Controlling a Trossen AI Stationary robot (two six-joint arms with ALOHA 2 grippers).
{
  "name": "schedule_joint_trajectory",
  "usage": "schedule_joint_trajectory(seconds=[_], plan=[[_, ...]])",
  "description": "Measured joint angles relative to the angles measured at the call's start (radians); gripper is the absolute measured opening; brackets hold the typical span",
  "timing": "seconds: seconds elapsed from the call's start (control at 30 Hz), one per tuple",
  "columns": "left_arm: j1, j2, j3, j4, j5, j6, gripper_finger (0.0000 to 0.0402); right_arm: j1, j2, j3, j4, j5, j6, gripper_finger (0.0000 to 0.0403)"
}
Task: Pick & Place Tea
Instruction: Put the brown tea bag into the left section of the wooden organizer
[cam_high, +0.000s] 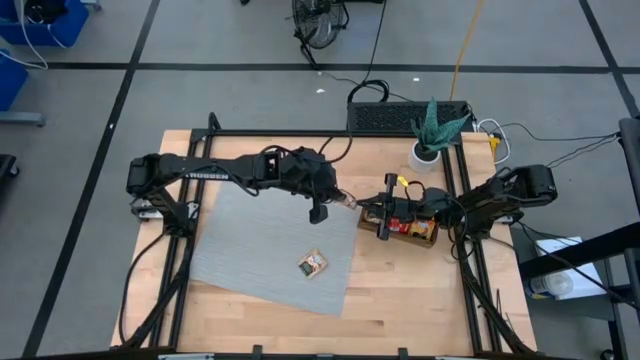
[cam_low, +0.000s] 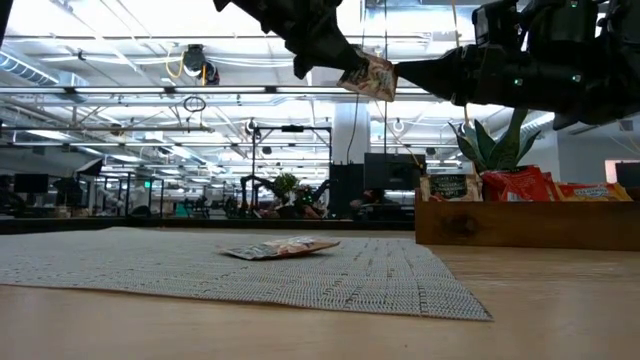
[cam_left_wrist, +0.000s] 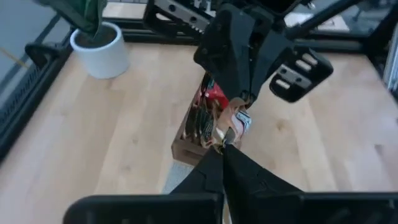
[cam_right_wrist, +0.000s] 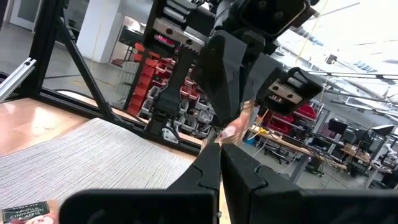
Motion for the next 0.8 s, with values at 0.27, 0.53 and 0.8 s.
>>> schedule_joint_trajectory(seconds=[0.27,0.53,0.8], plan=[[-0.011,0.0,0.012,-0.045,-0.082,0.114,0.0003,0.0,-0.033,-0.006,-0.005,0.011,0.008,0.0007],[-0.053,0.001,0.074,-0.142,-0.211,0.233,0.0002,-0.001,-0.23,-0.109,0.0,0.183,0.053,0.0012],[-0.101,0.085,0.158,-0.206,-0.323,0.376,0.0001,-0.001,-0.389,-0.226,-0.008,0.197,0.089,0.001]])
